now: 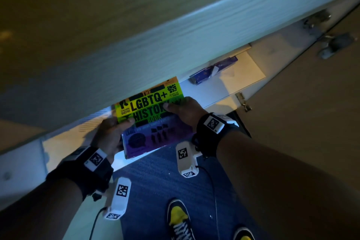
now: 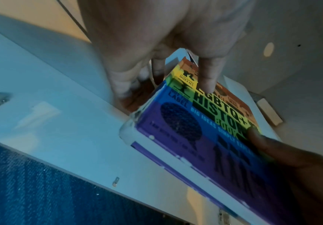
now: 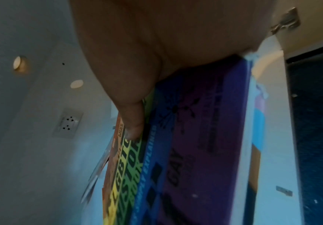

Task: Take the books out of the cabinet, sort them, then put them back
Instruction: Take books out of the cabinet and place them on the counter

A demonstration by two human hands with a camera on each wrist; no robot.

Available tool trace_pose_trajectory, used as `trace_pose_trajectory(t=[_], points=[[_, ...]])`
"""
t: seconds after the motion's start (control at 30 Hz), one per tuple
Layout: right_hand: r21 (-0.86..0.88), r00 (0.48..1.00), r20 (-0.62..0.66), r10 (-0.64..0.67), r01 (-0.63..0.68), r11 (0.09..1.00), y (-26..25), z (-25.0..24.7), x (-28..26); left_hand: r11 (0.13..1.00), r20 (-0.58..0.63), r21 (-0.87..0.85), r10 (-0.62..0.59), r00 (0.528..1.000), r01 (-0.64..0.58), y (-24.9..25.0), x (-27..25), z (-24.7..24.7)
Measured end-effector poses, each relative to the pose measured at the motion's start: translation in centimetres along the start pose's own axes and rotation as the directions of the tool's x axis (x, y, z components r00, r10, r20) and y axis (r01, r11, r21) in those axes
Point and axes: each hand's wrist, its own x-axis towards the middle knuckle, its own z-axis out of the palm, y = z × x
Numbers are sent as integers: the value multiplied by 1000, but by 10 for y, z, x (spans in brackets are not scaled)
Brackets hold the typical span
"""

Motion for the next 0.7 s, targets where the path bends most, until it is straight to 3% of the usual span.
trace_pose_trajectory(t=[0.13, 0.2, 0.3, 0.4, 0.57, 0.7], points=[[175, 999, 39, 25, -32, 984, 0, 2, -23, 991, 20, -130, 37, 999, -34, 11, -9, 1], [221, 998, 59, 23, -35, 975, -3, 3, -37, 979, 38, -201, -15, 999, 22, 17, -17, 0], [235, 995, 73, 71, -86, 968, -6, 4, -54, 968, 95, -219, -106, 990, 125, 20, -28, -7], [118, 996, 53, 68, -74, 990, -4, 9, -67, 950, 164, -236, -169, 972, 205, 23, -44, -9], [93, 997, -12, 71, -69, 993, 9, 9, -96, 964, 188, -244, -62, 980, 108, 16, -73, -10], [237, 991, -36, 130, -118, 964, 3, 6, -124, 962, 130, -264, -42, 991, 75, 24, -98, -8]])
